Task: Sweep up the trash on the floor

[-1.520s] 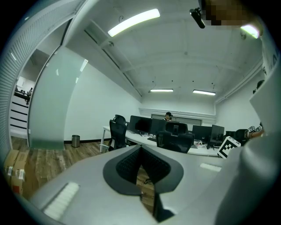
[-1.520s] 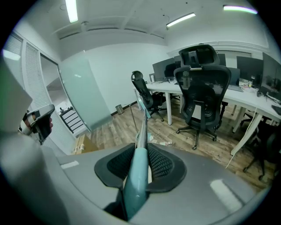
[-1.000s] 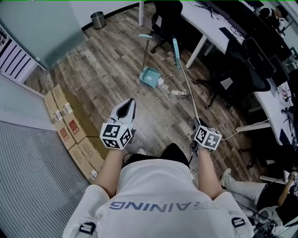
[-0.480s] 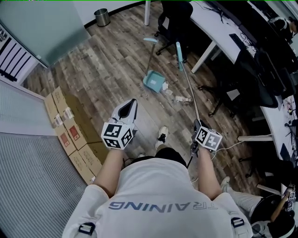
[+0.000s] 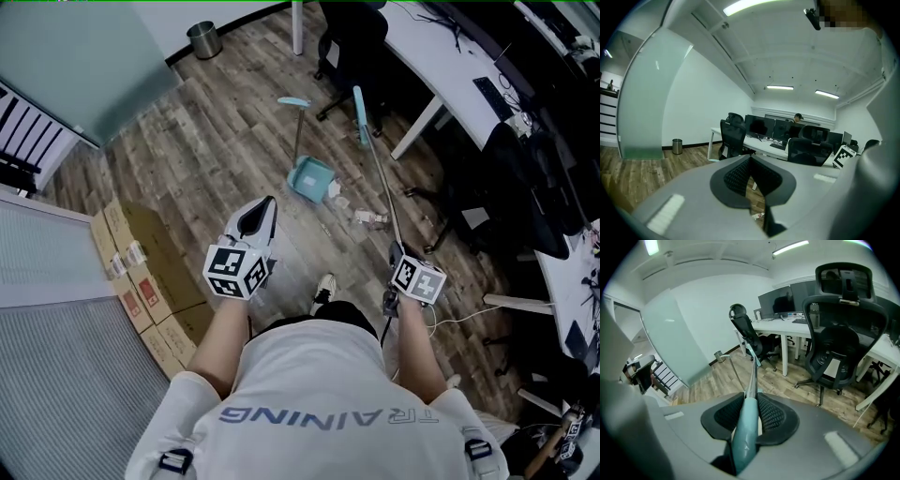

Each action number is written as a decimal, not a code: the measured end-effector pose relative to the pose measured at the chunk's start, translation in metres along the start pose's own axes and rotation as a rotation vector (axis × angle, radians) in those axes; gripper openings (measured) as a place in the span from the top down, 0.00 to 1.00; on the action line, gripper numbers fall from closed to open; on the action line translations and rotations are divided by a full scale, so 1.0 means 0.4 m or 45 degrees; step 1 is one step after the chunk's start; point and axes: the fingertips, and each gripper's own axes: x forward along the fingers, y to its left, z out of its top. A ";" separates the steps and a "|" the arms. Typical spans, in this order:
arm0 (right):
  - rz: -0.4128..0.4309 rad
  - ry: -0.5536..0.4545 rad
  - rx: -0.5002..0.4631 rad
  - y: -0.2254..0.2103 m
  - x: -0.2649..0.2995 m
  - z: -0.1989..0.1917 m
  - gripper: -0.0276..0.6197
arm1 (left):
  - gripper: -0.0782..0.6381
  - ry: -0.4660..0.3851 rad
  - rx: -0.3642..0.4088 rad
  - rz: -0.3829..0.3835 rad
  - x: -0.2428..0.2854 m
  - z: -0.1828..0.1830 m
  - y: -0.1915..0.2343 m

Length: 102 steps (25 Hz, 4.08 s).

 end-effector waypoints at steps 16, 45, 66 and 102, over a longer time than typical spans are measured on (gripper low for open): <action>-0.089 0.106 0.110 -0.113 0.243 0.142 0.79 | 0.89 0.095 0.049 -0.132 0.420 0.056 0.061; -0.278 0.252 0.451 0.070 0.471 0.163 0.79 | 0.72 0.626 0.533 -0.612 0.975 -0.117 0.432; -0.299 0.342 0.519 0.015 0.504 0.108 0.79 | 0.58 1.406 1.241 -0.934 1.183 -0.543 0.527; -0.348 0.718 0.520 0.028 0.732 -0.167 0.79 | 0.75 1.355 1.145 -0.945 1.206 -0.585 0.499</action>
